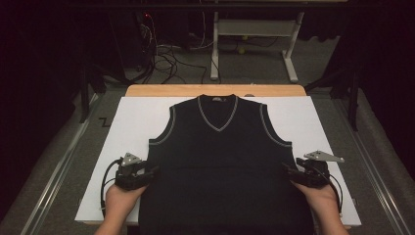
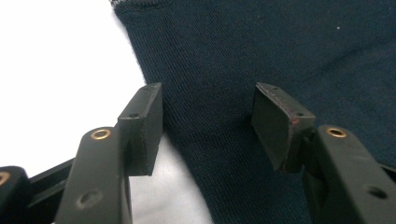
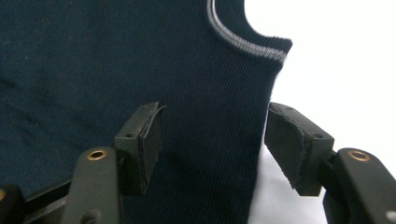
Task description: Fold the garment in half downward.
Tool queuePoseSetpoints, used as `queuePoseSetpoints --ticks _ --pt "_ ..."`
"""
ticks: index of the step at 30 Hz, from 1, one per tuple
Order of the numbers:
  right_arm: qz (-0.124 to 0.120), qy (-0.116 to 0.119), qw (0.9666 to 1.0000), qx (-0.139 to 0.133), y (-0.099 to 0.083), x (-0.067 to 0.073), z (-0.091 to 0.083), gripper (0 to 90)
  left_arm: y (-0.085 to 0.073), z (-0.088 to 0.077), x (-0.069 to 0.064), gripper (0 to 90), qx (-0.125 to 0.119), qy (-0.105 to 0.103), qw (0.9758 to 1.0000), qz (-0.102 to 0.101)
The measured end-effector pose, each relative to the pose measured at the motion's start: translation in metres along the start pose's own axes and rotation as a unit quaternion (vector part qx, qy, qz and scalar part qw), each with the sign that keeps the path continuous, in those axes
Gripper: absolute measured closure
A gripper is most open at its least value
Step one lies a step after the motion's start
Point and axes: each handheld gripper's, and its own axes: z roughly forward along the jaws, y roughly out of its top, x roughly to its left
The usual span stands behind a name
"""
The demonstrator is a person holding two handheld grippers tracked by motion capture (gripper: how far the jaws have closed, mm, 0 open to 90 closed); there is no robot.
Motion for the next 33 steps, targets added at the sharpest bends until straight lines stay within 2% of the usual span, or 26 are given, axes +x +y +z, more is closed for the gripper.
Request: queuePoseSetpoints --ticks 3,4,8,12,15,16,17,18,20,21,24,33 --pt "-0.004 -0.003 0.9998 0.018 -0.003 0.002 0.002 37.5 -0.001 0.000 -0.003 41.4 0.003 0.006 0.9999 0.008" --pt "-0.013 -0.008 0.9997 0.020 -0.004 0.004 0.003 38.0 -0.001 0.000 -0.004 41.4 0.003 0.008 0.9999 0.010" --pt "-0.023 -0.017 0.9993 0.023 -0.005 0.006 0.003 42.6 -0.001 0.000 -0.005 44.9 0.003 0.004 0.9999 0.016" --pt "-0.027 -0.015 0.9993 0.021 -0.005 0.007 0.003 56.5 -0.001 0.001 -0.002 53.4 0.001 -0.003 1.0000 0.004" --pt "-0.033 -0.002 0.9992 0.021 -0.005 0.008 0.003 67.6 -0.002 0.000 0.001 60.7 -0.001 -0.009 0.9999 -0.005" --pt "-0.032 0.004 0.9993 0.020 -0.006 0.008 0.002 74.2 -0.002 0.000 0.001 66.3 -0.001 -0.010 0.9999 -0.006" --pt "-0.032 0.004 0.9993 0.020 -0.006 0.008 0.002 74.2 -0.002 -0.001 0.001 66.3 -0.002 -0.012 0.9999 -0.005" --pt "-0.037 0.012 0.9991 0.019 -0.006 0.010 0.002 81.5 -0.002 -0.001 0.000 77.0 -0.002 -0.016 0.9999 -0.001" --pt "-0.040 0.011 0.9989 0.020 -0.006 0.011 0.002 82.7 -0.003 -0.001 -0.003 78.7 -0.002 -0.012 0.9999 0.009" --pt "-0.046 0.012 0.9987 0.019 -0.006 0.011 0.002 83.2 -0.003 -0.002 -0.003 79.3 -0.003 -0.013 0.9999 0.010" --pt "-0.044 0.015 0.9988 0.017 -0.006 0.010 0.001 83.8 -0.003 -0.002 -0.002 80.0 -0.005 -0.018 0.9998 0.006" --pt "-0.053 0.017 0.9984 0.009 -0.014 0.007 -0.009 84.6 -0.008 -0.010 -0.004 80.6 -0.014 -0.021 0.9996 0.013"
